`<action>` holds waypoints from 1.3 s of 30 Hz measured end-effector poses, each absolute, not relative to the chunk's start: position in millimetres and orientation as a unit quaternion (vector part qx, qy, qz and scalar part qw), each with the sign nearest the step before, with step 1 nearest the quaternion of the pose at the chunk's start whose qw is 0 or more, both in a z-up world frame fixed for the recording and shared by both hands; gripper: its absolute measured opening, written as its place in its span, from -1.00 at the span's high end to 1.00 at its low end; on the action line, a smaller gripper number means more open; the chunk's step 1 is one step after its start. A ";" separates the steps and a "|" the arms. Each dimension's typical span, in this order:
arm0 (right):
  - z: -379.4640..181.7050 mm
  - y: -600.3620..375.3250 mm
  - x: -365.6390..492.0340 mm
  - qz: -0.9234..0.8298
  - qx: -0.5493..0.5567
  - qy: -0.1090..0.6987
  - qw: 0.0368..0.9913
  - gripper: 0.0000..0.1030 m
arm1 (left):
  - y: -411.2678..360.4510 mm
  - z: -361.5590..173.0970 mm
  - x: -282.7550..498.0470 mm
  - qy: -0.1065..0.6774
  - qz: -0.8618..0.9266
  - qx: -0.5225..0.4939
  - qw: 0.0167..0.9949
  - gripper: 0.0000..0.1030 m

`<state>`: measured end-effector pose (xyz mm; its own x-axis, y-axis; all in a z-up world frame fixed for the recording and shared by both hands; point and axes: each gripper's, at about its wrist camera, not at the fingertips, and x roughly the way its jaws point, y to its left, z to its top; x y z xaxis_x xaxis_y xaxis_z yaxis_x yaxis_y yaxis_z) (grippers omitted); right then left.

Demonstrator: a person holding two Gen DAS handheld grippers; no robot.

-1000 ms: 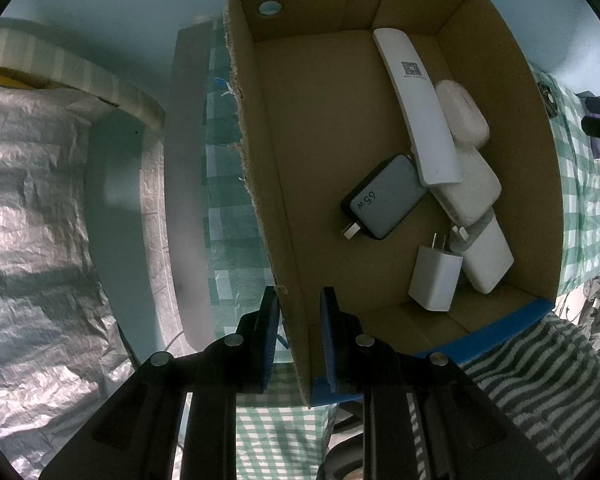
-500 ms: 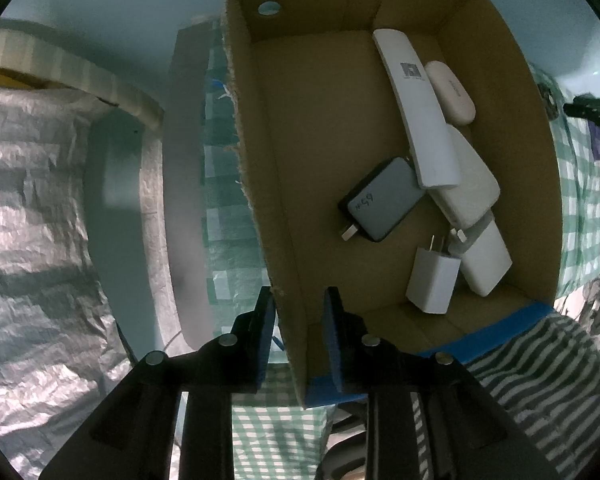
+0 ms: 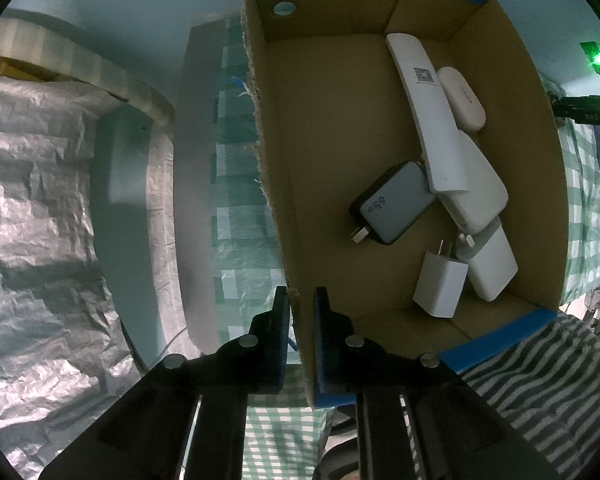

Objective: Flip cup upside down
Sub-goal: 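Move the right gripper to the small black fan and grasp it, then carry the black fan into the box and release it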

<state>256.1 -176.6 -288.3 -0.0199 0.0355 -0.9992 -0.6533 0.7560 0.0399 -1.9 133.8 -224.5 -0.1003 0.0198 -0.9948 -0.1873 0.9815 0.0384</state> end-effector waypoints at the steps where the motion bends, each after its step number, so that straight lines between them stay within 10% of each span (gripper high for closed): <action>1: -290.2 -173.6 258.0 0.259 -0.238 0.664 0.660 -0.28 | 133.6 -224.5 -1.6 0.738 0.078 -0.057 0.668 0.78; 24: -314.0 -160.4 269.4 0.248 -0.242 0.684 0.642 -0.18 | 133.5 -225.5 -0.7 0.741 0.072 -0.057 0.666 0.78; 39: -232.7 -130.0 227.5 0.304 -0.239 0.656 0.648 -0.18 | 132.7 -226.2 0.1 0.740 0.065 -0.050 0.668 0.78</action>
